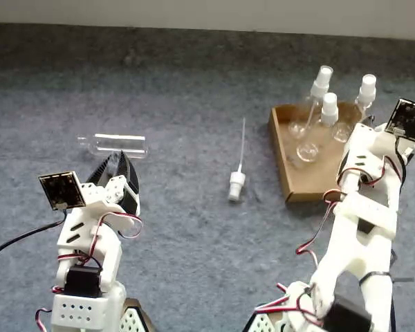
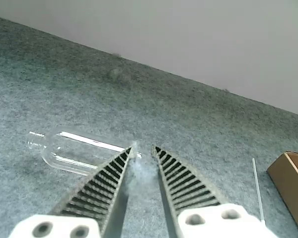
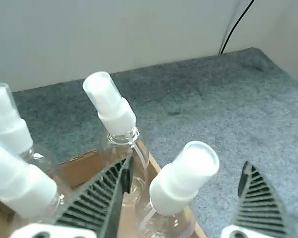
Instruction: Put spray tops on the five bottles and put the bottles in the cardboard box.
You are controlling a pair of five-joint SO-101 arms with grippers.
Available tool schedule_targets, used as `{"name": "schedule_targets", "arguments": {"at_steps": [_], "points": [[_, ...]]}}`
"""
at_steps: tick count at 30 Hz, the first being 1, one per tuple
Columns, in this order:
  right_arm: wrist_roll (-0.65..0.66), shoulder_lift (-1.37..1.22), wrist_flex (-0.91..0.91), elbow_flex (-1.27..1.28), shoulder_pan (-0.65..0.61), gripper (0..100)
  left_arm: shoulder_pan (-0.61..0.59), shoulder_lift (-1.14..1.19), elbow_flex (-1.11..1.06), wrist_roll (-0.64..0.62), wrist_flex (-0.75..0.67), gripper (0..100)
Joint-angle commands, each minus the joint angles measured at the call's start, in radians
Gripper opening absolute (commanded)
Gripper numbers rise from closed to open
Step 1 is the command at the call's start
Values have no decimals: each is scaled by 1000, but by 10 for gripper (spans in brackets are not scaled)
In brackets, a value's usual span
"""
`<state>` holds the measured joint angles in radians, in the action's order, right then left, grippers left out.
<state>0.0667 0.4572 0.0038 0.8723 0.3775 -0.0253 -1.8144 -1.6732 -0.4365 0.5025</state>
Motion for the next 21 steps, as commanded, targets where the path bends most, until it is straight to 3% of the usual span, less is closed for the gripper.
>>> {"name": "schedule_targets", "arguments": {"at_steps": [1,4,9,14,21], "points": [[12,171,101,-38,-2,286,-15,-10,-19,-3,2,8],[11,289,197,-38,-5,286,-67,-10,-21,12,2,8],[6,487,337,-38,-13,286,-232,-12,-16,215,-3,8],[11,653,519,-61,-97,286,-275,-12,-13,219,-3,8],[5,651,932,-348,-271,286,-355,-12,28,218,2,6]]}}
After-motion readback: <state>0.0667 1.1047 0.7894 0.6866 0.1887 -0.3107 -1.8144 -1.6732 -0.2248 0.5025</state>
